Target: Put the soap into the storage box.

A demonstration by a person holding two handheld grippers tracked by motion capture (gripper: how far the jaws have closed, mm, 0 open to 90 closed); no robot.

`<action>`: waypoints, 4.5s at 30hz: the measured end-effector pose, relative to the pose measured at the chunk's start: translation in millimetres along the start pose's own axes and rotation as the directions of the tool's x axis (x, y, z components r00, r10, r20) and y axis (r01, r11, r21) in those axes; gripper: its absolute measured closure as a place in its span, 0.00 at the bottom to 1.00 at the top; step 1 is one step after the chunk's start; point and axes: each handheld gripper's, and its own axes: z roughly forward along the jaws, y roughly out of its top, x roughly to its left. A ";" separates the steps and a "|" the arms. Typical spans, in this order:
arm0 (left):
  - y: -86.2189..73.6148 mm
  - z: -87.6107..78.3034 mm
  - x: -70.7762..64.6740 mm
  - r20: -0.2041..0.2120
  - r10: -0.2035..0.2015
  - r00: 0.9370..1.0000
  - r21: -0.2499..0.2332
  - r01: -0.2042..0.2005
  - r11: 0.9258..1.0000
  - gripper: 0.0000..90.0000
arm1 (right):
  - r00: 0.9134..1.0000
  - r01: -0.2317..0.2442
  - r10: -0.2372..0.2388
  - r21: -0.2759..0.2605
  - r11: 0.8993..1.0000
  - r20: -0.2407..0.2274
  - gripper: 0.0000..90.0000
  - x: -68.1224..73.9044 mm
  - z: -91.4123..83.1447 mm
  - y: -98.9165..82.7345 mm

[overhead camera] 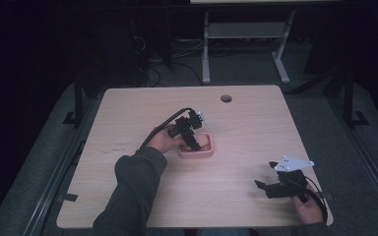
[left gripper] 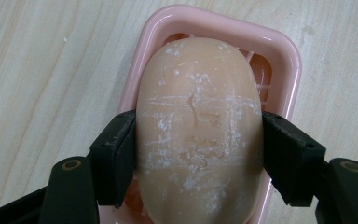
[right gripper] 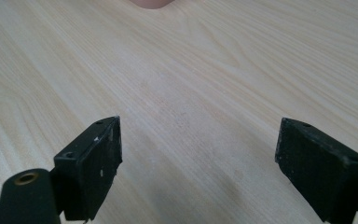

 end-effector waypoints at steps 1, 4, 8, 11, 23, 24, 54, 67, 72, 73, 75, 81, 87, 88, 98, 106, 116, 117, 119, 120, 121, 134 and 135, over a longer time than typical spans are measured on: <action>-0.2 0.4 0.0 -0.001 -0.001 1.000 -0.004 0.001 1.000 0.36 | 1.000 -0.002 0.002 0.000 1.000 -0.001 0.16 0.1 0.0 0.1; -0.2 0.3 0.5 0.001 0.002 1.000 -0.003 -0.002 1.000 0.36 | 1.000 -0.001 0.001 -0.001 1.000 0.000 0.16 -0.1 0.0 0.1; -0.2 0.3 0.9 0.001 0.002 1.000 -0.004 -0.002 1.000 0.36 | 1.000 -0.001 0.001 0.000 1.000 0.000 0.16 0.0 0.3 0.2; -0.2 0.3 0.9 0.000 0.001 1.000 -0.004 -0.001 1.000 0.36 | 1.000 -0.001 0.001 -0.001 1.000 -0.001 0.16 0.2 0.4 0.4; -0.1 -6.1 -3.5 -0.004 0.016 1.000 -0.020 -0.016 1.000 0.29 | 1.000 0.003 -0.003 0.001 1.000 0.000 0.16 -0.1 0.7 0.7; -0.5 -6.8 -4.4 -0.003 0.018 1.000 -0.022 -0.018 1.000 0.29 | 1.000 0.002 -0.002 0.001 1.000 0.000 0.16 -0.1 0.6 0.8; -45.8 -36.8 -30.9 -0.036 0.014 0.999 -0.065 -0.017 0.998 0.26 | 1.000 -0.008 0.008 0.015 1.000 0.021 0.16 -1.4 4.8 4.1; -64.8 -44.8 -39.2 -0.039 -0.006 0.999 -0.110 0.002 0.994 0.26 | 1.000 -0.010 0.009 0.015 1.000 0.027 0.16 -1.2 6.3 4.7; -70.2 -45.9 -43.2 -0.048 -0.006 0.999 -0.106 0.001 0.994 0.26 | 1.000 -0.012 0.012 0.023 1.000 0.028 0.16 -0.5 7.1 5.1; -71.0 -46.5 -44.3 -0.052 -0.002 0.999 -0.106 -0.003 0.994 0.26 | 1.000 -0.011 0.010 0.023 1.000 0.028 0.16 -0.6 7.1 5.0; -73.0 -47.5 -46.4 -0.052 -0.001 0.999 -0.113 -0.005 0.994 0.26 | 1.000 -0.013 0.012 0.022 1.000 0.029 0.16 -0.8 7.2 5.1; -81.3 -48.0 -51.1 -0.050 -0.005 0.999 -0.119 -0.001 0.993 0.26 | 0.999 -0.017 0.016 0.025 1.000 0.030 0.16 -2.1 7.1 4.2; -88.4 -50.3 -54.2 -0.052 -0.002 0.999 -0.118 -0.004 0.993 0.26 | 0.999 -0.024 0.023 0.028 0.999 0.037 0.16 -2.4 7.8 3.8; -88.4 -50.3 -54.2 -0.052 -0.002 0.999 -0.118 -0.004 0.993 0.26 | 0.999 -0.024 0.023 0.028 0.999 0.037 0.16 -2.4 7.8 3.8; -104.0 -52.3 -61.8 -0.054 -0.007 0.999 -0.127 0.000 0.992 0.26 | 0.999 -0.025 0.023 0.035 0.999 0.040 0.16 -2.6 8.8 3.0; -116.1 -51.6 -65.7 -0.047 -0.011 0.999 -0.126 0.005 0.992 0.26 | 0.999 -0.034 0.032 0.042 0.999 0.042 0.16 -3.1 9.2 2.3; -129.1 -51.8 -71.1 -0.045 -0.025 0.999 -0.137 0.018 0.990 0.26 | 0.999 -0.033 0.031 0.043 0.999 0.045 0.16 -3.4 9.1 1.8; -130.5 -51.9 -71.9 -0.046 -0.029 0.998 -0.140 0.022 0.990 0.26 | 0.999 -0.030 0.028 0.044 0.999 0.046 0.16 -3.5 9.2 1.7; -133.4 -52.6 -72.9 -0.042 -0.025 0.999 -0.138 0.019 0.990 0.26 | 0.999 -0.030 0.028 0.045 0.999 0.046 0.16 -3.7 9.1 1.6; -133.4 -52.6 -72.9 -0.042 -0.025 0.999 -0.138 0.019 0.990 0.26 | 0.999 -0.030 0.028 0.045 0.999 0.046 0.16 -3.7 9.1 1.6; -136.6 -52.5 -74.9 -0.046 -0.031 0.998 -0.144 0.024 0.989 0.26 | 0.998 -0.031 0.029 0.044 0.999 0.046 0.16 -3.9 9.1 1.4; -161.0 -54.4 -82.5 -0.052 -0.054 0.997 -0.150 0.046 0.988 0.26 | 0.999 -0.029 0.027 0.050 0.998 0.045 0.16 -3.6 9.6 1.0; -162.6 -54.1 -83.7 -0.050 -0.065 0.997 -0.157 0.056 0.986 0.26 | 0.999 -0.027 0.025 0.052 0.998 0.044 0.16 -3.7 9.6 0.9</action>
